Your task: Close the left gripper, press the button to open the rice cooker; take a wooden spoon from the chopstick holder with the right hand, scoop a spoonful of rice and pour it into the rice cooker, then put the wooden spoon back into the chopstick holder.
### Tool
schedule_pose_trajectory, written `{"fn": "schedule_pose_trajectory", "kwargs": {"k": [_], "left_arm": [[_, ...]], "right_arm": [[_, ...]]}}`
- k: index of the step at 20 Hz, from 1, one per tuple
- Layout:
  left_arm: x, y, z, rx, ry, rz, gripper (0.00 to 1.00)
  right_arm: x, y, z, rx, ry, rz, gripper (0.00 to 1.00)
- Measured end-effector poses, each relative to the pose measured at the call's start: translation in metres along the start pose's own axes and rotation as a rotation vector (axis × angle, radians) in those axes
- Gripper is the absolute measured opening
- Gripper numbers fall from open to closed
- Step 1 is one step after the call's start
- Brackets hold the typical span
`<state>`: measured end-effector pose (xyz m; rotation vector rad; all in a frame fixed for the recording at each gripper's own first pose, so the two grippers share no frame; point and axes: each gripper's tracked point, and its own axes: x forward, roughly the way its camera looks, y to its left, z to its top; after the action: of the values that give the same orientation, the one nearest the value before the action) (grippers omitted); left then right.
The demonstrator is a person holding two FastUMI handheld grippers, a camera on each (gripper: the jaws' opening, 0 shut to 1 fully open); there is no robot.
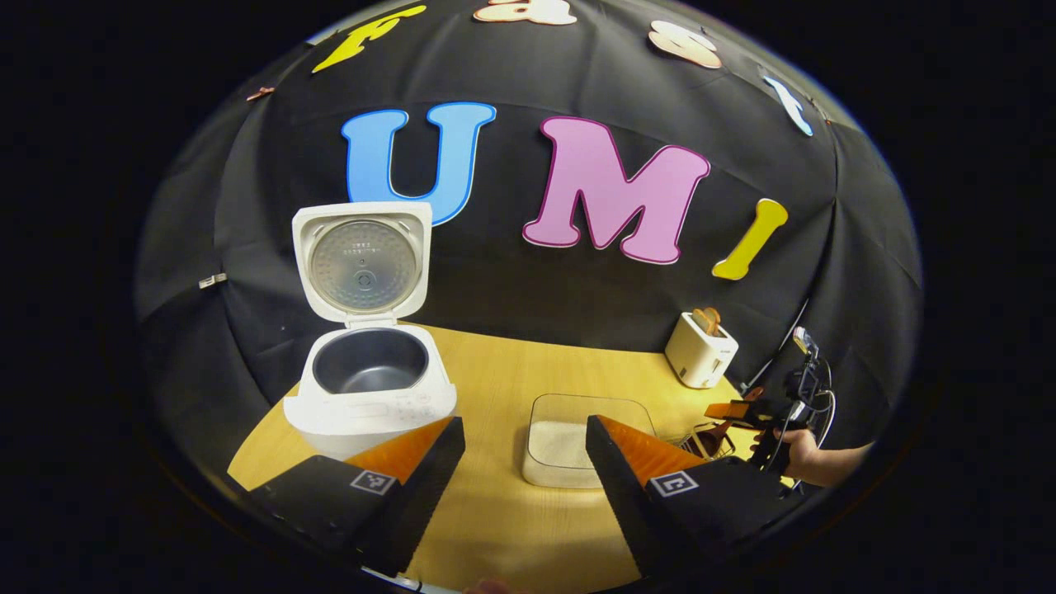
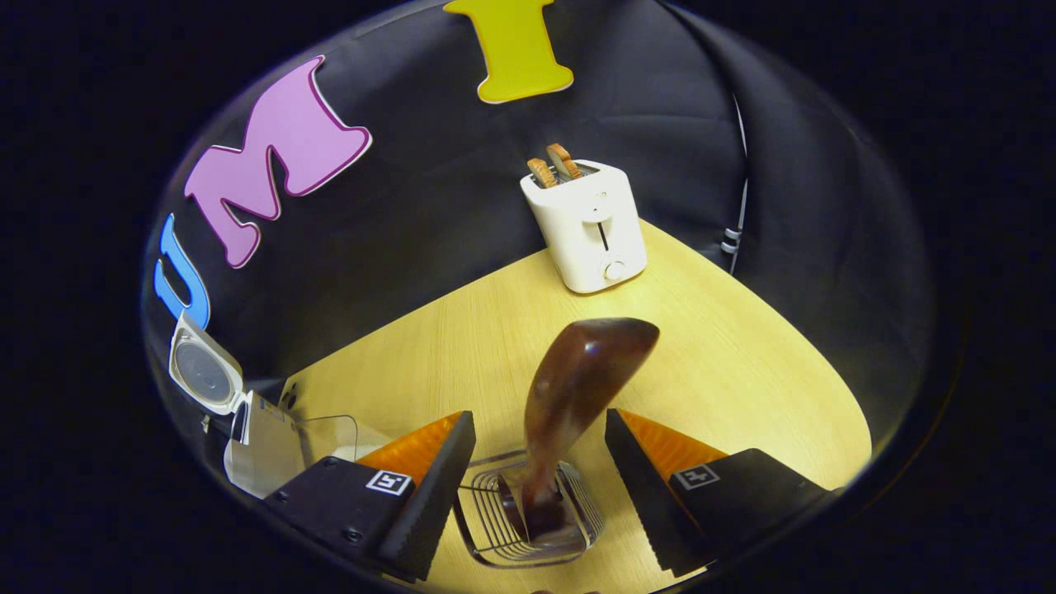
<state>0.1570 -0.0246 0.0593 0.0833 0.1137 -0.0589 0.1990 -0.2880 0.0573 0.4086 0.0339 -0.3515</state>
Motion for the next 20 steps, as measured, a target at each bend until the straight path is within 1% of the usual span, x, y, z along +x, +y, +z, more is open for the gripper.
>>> {"fn": "schedule_pose_trajectory", "kwargs": {"k": [2,4,5,6,7,9,10,11,13,17,20], "left_arm": [[-0.001,-0.004,-0.003,-0.008,0.013,0.011,0.96],[-0.002,-0.006,-0.004,-0.007,0.013,0.014,0.96],[-0.003,-0.007,-0.004,-0.002,0.011,0.016,0.96],[-0.003,-0.008,-0.005,0.004,0.01,0.02,0.96],[-0.004,-0.008,-0.005,0.008,0.011,0.022,0.96],[-0.006,-0.011,-0.006,0.01,0.009,0.016,0.96],[-0.006,-0.012,-0.005,0.011,0.006,0.011,0.96],[-0.007,-0.013,-0.006,0.011,0.004,0.006,0.96],[-0.004,-0.013,-0.006,0.007,-0.001,-0.005,0.96],[-0.01,-0.004,-0.003,-0.009,-0.017,-0.028,0.96],[-0.011,0.011,0.007,-0.023,-0.041,-0.05,0.95]], "right_arm": [[0.008,-0.003,-0.006,0.007,0.033,0.003,0.98],[0.015,0.002,-0.007,0.014,0.045,0.034,0.95],[0.015,0.004,-0.007,0.008,0.045,0.045,0.86],[0.016,0.006,-0.007,0.001,0.044,0.051,0.82],[0.017,0.006,-0.005,-0.003,0.039,0.046,0.55],[0.015,0.008,-0.004,-0.005,0.048,0.052,0.15],[0.008,0.008,-0.003,-0.003,0.054,0.054,0.25],[0.021,0.009,-0.008,-0.01,0.06,0.048,0.23],[0.006,0.005,-0.001,-0.032,0.047,0.019,0.21],[-0.017,0.015,0.025,-0.069,-0.045,-0.017,0.19],[-0.046,0.034,0.049,-0.117,-0.123,-0.016,0.2]]}}
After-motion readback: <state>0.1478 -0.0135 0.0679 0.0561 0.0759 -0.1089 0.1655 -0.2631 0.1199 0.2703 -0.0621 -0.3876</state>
